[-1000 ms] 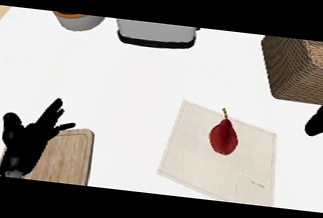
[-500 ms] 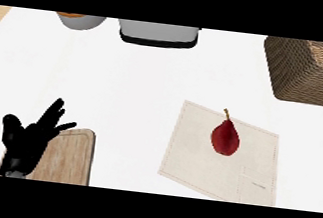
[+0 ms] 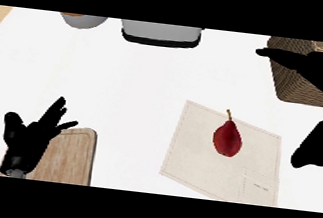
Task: Pick the pear from the placemat and place it in the basket
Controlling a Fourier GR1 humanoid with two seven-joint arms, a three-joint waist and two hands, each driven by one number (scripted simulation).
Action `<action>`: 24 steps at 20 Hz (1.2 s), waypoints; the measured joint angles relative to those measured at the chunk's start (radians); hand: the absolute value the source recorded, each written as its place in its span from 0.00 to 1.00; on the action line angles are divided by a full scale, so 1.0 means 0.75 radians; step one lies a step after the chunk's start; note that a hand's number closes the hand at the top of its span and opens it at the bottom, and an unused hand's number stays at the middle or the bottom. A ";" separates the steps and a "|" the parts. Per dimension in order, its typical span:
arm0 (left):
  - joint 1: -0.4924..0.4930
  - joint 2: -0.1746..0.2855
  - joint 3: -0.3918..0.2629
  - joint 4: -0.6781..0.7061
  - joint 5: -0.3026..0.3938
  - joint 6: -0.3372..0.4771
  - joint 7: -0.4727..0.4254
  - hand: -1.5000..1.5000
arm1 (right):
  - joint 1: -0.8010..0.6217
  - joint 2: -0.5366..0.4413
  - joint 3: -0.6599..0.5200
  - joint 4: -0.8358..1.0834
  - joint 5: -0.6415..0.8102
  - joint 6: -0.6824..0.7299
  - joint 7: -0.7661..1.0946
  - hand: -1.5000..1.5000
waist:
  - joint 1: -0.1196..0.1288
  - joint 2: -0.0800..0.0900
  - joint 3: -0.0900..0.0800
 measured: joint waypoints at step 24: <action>-0.010 -0.025 0.033 0.022 -0.038 -0.026 0.001 0.50 | 0.338 0.275 0.177 0.104 0.587 -0.184 -0.231 0.00 | 0.005 -0.001 0.005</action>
